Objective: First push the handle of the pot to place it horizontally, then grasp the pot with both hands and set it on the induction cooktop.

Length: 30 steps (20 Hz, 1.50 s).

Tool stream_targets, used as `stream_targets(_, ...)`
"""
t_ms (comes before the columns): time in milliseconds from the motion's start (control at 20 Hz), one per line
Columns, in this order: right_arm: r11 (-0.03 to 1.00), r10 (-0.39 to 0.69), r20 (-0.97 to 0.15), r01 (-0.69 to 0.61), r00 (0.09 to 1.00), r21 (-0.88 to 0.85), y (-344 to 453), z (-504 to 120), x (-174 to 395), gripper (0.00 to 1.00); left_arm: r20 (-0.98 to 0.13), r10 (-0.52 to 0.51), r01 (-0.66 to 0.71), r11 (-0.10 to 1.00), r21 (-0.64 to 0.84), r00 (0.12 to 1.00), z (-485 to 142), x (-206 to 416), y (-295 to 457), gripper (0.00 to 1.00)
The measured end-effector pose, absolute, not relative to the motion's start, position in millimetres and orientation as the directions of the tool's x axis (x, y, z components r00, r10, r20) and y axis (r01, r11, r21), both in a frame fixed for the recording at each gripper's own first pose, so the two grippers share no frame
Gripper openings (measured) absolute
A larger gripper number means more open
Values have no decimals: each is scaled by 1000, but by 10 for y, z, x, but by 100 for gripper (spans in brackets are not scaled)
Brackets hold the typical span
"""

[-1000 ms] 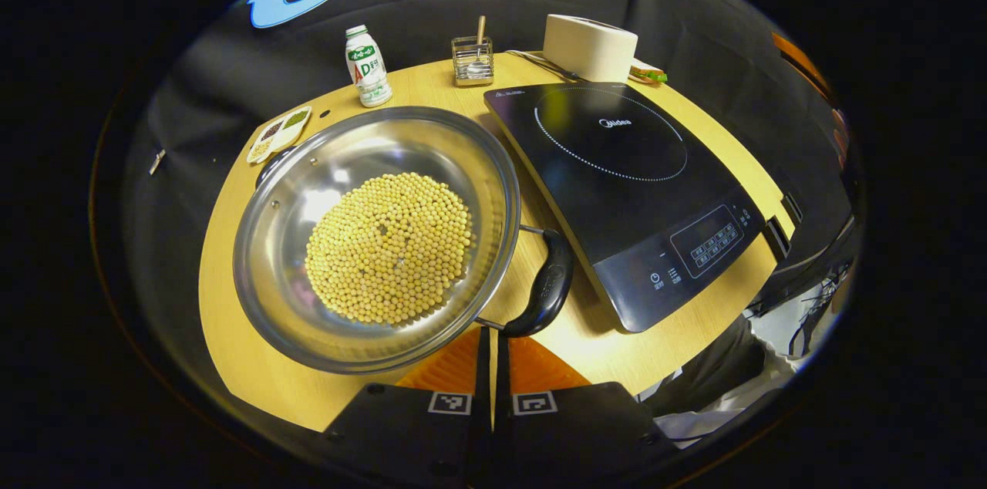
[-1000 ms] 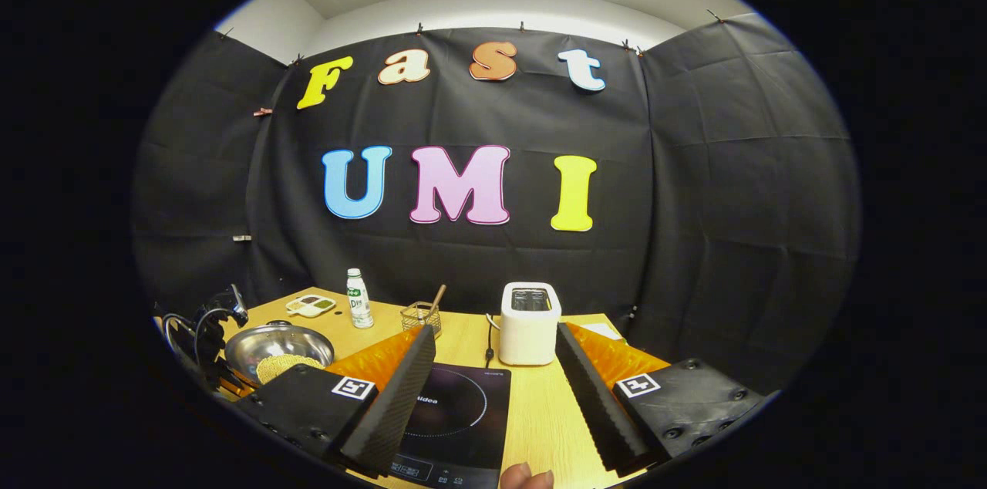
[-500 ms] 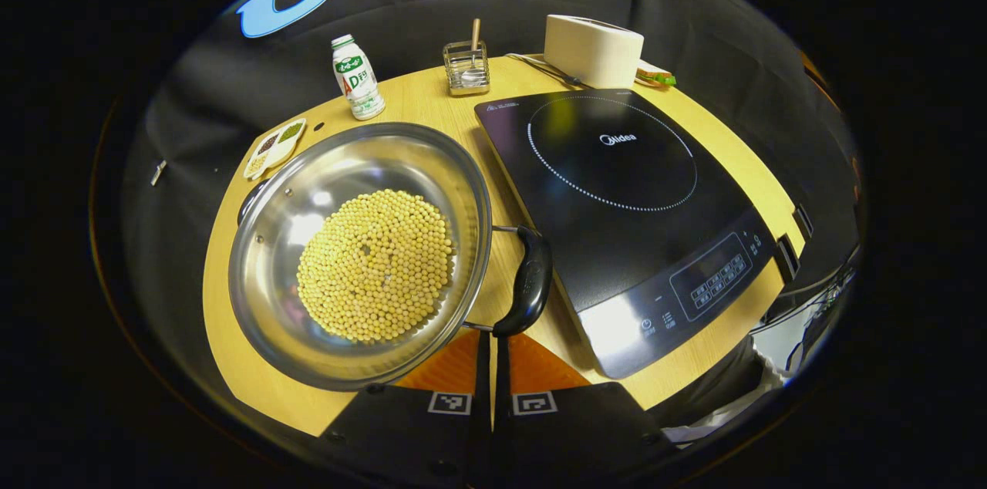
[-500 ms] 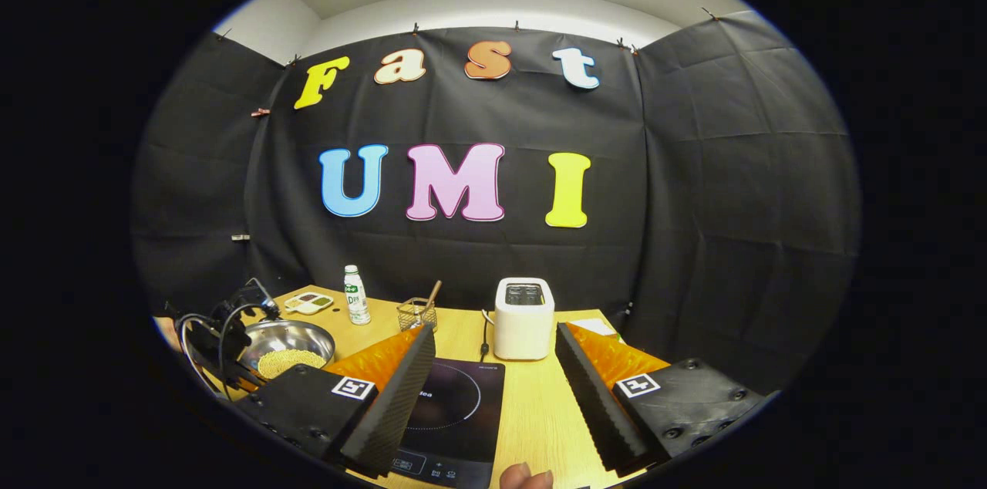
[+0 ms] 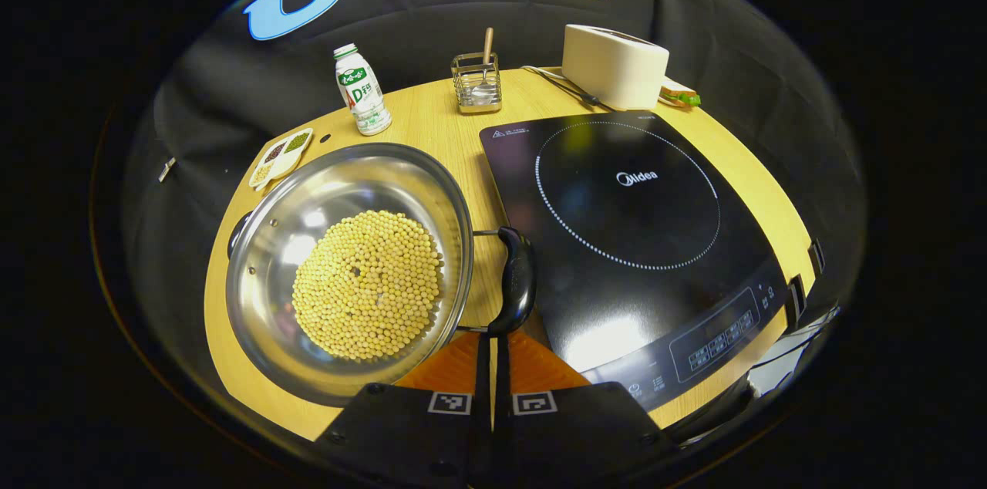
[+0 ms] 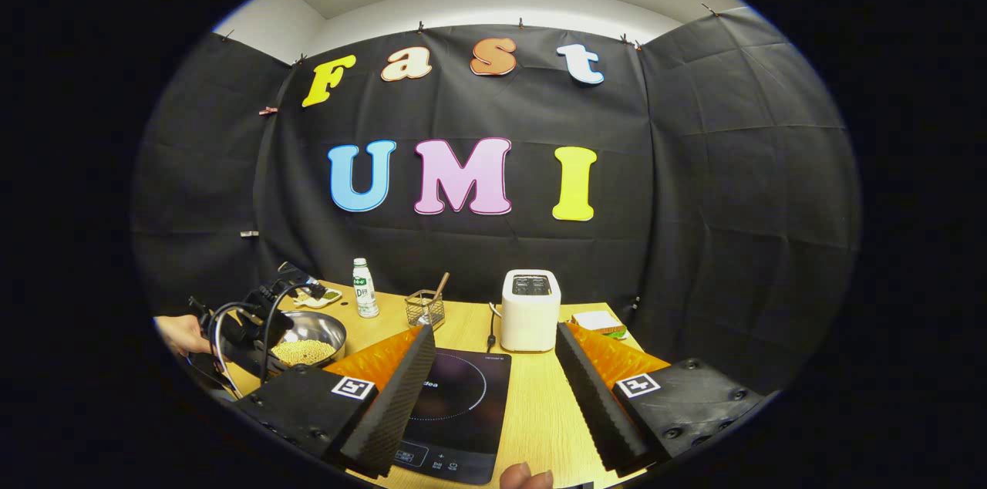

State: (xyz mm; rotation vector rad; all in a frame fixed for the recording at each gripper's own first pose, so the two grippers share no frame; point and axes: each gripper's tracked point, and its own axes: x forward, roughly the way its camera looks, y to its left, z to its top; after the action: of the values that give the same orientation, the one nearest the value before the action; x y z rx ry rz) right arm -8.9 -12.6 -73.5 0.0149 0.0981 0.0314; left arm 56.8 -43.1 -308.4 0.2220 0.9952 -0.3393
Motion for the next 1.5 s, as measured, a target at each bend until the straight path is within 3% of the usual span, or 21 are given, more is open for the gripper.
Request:
stream_targets(800, 999, 47, -113, -47, 992, 8, -120, -806, -104, 98, -814, -155, 313, 949, 35, 560, -3111, 1098, -687, 5)
stream_targets(1000, 996, 87, -145, -84, 986, 29, 60, -878, -43, 98, -748, -235, 342, 940, -11, 621, -2830, 967, -689, 5)
stream_targets(1200, 987, 160, -150, -152, 976, 59, 410, -891, 48, 98, -614, -245, 331, 943, 27, 750, -2297, 922, -370, 6)
stream_targets(1300, 981, 191, -173, -180, 966, 77, 601, -936, 114, 98, -539, -256, 310, 951, 11, 803, -2015, 912, -176, 30)
stream_targets(1350, 976, 211, -188, -197, 959, 90, 709, -962, 154, 98, -503, -260, 304, 952, 7, 824, -1900, 894, -46, 57)
stream_targets(1450, 972, 230, -230, -213, 946, 98, 877, -1024, 223, 98, -439, -229, 260, 966, 12, 869, -1671, 938, 297, 89)
stream_targets(1500, 971, 238, -242, -221, 941, 97, 961, -1028, 271, 98, -402, -211, 234, 972, 10, 891, -1580, 959, 504, 99)
